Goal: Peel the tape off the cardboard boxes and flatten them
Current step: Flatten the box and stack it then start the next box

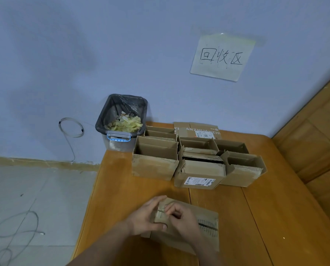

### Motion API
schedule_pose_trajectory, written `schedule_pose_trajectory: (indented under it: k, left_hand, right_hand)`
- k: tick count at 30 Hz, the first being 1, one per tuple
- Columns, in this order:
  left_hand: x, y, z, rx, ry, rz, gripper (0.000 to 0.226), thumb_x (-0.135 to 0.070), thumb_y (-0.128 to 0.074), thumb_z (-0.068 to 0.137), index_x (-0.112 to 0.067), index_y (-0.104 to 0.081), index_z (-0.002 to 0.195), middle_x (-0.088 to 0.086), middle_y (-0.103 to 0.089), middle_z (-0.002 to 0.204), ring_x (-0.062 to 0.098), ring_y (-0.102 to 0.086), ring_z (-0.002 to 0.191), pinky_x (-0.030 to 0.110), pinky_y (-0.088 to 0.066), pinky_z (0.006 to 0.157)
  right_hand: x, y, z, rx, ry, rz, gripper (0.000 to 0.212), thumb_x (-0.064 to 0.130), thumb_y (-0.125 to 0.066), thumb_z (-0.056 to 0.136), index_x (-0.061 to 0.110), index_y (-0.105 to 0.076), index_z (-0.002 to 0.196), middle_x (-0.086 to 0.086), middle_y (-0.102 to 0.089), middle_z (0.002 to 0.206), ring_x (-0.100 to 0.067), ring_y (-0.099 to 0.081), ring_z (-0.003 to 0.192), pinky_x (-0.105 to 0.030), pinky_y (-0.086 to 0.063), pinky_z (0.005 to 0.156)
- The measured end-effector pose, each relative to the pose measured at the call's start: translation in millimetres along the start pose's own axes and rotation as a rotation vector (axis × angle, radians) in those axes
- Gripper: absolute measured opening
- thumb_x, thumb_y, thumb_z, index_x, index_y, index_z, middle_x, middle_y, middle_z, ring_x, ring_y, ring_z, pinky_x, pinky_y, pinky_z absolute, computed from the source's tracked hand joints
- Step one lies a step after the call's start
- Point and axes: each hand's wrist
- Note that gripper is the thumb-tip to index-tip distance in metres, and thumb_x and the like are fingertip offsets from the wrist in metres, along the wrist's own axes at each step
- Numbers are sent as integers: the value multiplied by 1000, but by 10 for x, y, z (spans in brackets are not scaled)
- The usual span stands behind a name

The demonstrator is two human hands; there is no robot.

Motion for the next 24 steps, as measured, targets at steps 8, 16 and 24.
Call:
schedule_pose_trajectory:
  k: [8,16,24]
  left_hand:
    - [46,8,32,29,11,41,91,-64,-71,73,-54,-12,142,-38,-21,138,0,-29,132,20,-27,110]
    - [53,60,-60,23,51,17,88,-61,-71,73,-56,-13,139,-36,-25,138,-2,-32,130,21,-31,110]
    - [125,134,-292,-11,100,163,89,-52,-67,82,-39,-9,148,-17,-12,153,9,-18,142,21,-21,113]
  right_hand:
    - [-78,47,30,-141,20,48,30,-13,-60,76,15,-61,67,-6,-68,79,-19,-65,83,-38,-52,86]
    - [-118,99,34,-193,-69,236,21,-8,-62,79,9,-59,67,-11,-64,74,-31,-60,78,-45,-50,84]
    - [-58,334,65,-123,-71,240,10,10,-64,80,7,-59,72,-13,-62,78,-30,-60,84,-36,-46,83]
Point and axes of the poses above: each hand's wrist, its own z-axis towards the middle knuckle, its own y-axis out of the back of the hand, x = y × z
